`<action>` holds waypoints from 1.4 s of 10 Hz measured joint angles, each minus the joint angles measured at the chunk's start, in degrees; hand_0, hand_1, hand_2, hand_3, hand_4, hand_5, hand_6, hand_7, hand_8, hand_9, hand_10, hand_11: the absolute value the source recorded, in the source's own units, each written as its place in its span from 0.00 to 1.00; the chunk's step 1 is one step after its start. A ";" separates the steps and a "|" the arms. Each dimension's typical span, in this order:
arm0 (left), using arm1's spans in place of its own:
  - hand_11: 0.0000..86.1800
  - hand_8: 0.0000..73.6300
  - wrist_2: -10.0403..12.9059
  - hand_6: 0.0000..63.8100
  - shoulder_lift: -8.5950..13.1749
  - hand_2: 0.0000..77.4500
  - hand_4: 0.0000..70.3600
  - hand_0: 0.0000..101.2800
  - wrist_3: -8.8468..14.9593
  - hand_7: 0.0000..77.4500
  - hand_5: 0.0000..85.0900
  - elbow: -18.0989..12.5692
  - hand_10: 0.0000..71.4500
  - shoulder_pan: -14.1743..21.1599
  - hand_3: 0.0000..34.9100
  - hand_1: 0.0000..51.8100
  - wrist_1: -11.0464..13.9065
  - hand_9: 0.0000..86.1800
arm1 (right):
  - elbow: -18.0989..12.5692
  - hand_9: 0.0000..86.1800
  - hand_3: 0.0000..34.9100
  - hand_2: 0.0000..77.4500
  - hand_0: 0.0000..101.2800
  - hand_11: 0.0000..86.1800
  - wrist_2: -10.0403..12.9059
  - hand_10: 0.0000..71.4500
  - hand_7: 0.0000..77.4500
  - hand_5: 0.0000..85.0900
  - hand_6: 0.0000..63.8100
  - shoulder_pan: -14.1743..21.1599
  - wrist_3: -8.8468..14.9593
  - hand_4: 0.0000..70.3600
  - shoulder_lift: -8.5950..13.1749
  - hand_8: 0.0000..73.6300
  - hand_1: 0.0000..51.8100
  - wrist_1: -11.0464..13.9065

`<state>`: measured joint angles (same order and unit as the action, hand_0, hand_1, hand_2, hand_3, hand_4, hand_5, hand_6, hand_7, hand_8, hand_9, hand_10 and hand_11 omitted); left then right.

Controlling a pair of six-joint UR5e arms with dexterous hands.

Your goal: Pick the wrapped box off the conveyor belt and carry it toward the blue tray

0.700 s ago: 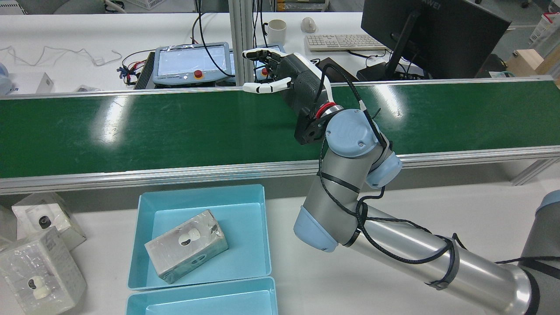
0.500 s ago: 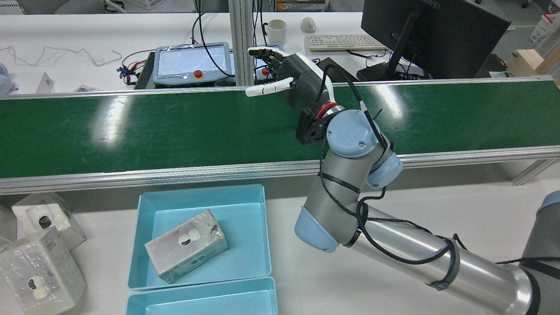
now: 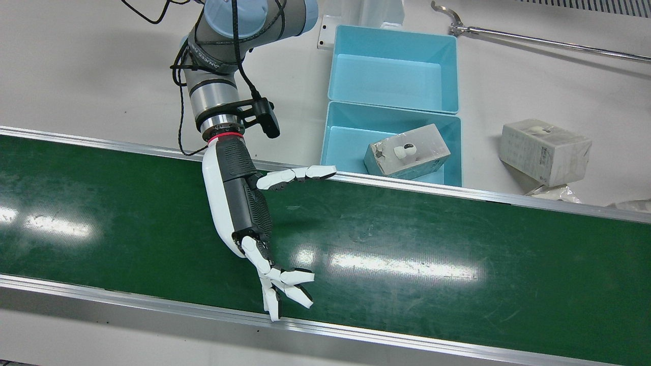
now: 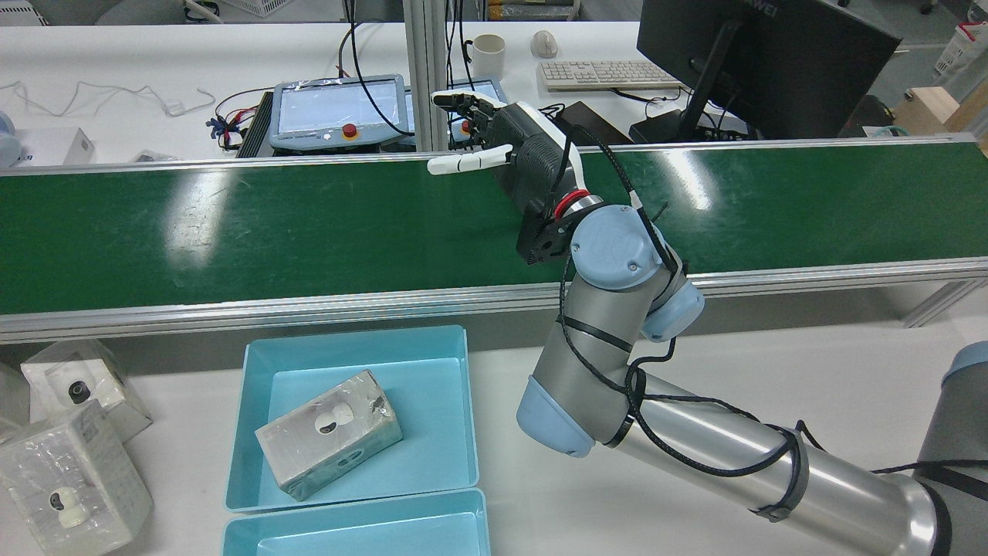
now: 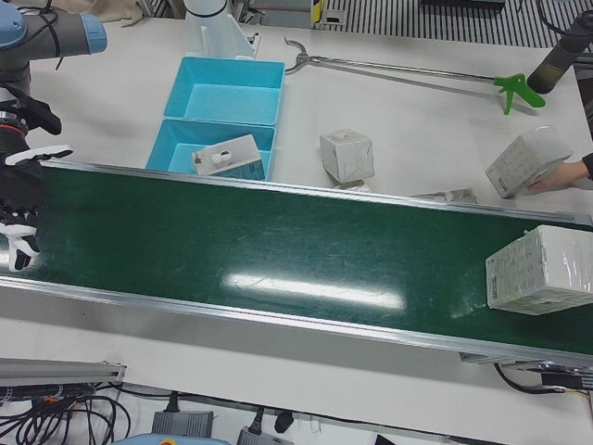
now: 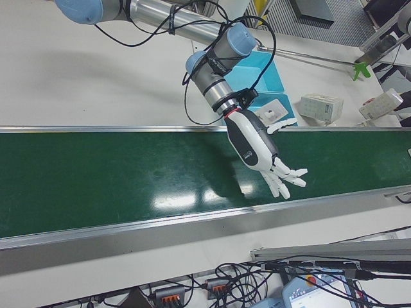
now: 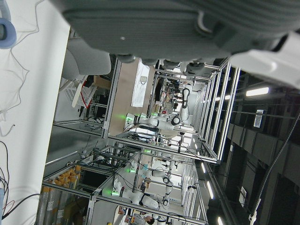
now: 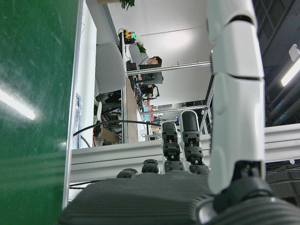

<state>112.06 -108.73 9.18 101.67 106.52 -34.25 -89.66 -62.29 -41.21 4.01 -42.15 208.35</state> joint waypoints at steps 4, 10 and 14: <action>0.01 0.01 0.00 0.01 0.00 0.01 0.00 0.00 0.00 0.01 0.01 0.00 0.01 0.00 0.00 0.00 0.00 0.00 | 0.01 0.08 0.00 0.15 0.48 0.01 1.21 0.00 0.19 0.44 0.18 0.07 -0.27 0.24 -2.05 0.05 0.35 -2.20; 0.01 0.01 0.00 0.01 0.00 0.01 0.00 0.00 0.00 0.01 0.01 0.00 0.01 0.00 0.00 0.00 0.00 0.00 | -3.32 0.06 0.00 0.34 0.55 0.01 0.55 0.00 0.17 0.45 0.15 -0.70 -0.37 0.22 -0.78 0.03 0.49 3.18; 0.01 0.01 0.00 0.01 0.00 0.01 0.00 0.00 0.00 0.00 0.01 0.00 0.00 0.00 0.00 0.00 0.00 0.00 | -3.50 0.08 0.00 0.34 0.54 0.01 -2.02 0.00 0.17 0.44 0.15 -2.67 0.24 0.23 0.64 0.04 0.44 5.60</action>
<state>112.06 -108.73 9.18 101.67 106.52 -34.25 -93.16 -64.31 -43.88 4.26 -41.50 213.95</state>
